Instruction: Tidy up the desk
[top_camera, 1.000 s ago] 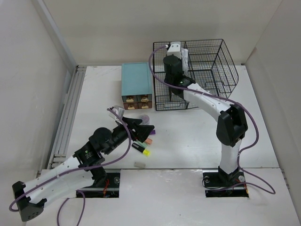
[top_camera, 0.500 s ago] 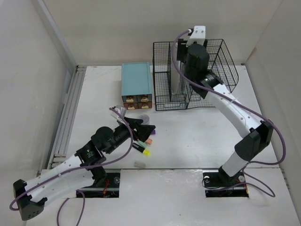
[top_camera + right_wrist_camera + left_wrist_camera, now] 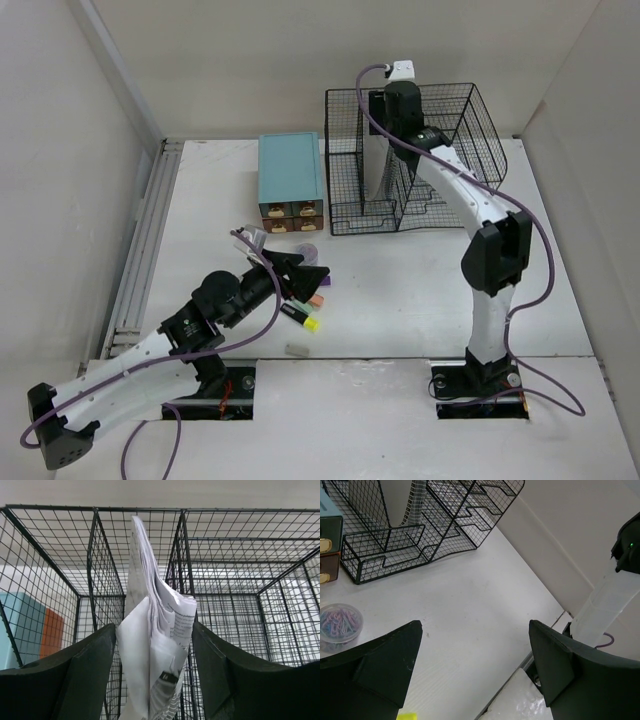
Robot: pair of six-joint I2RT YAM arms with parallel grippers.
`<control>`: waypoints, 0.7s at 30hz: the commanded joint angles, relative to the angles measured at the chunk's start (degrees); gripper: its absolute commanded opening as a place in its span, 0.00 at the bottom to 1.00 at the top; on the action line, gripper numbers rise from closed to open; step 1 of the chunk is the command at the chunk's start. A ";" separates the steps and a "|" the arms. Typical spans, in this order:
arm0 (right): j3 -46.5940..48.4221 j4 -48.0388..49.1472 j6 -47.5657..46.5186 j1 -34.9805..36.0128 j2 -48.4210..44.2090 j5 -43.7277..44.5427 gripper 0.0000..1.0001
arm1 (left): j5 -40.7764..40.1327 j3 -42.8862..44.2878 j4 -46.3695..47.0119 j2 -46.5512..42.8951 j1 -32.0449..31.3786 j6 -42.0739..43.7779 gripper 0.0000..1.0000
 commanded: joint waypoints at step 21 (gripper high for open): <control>12.66 -12.30 5.93 -3.62 3.68 -10.73 0.00 | -0.83 -0.06 1.77 -1.38 -0.36 0.25 0.86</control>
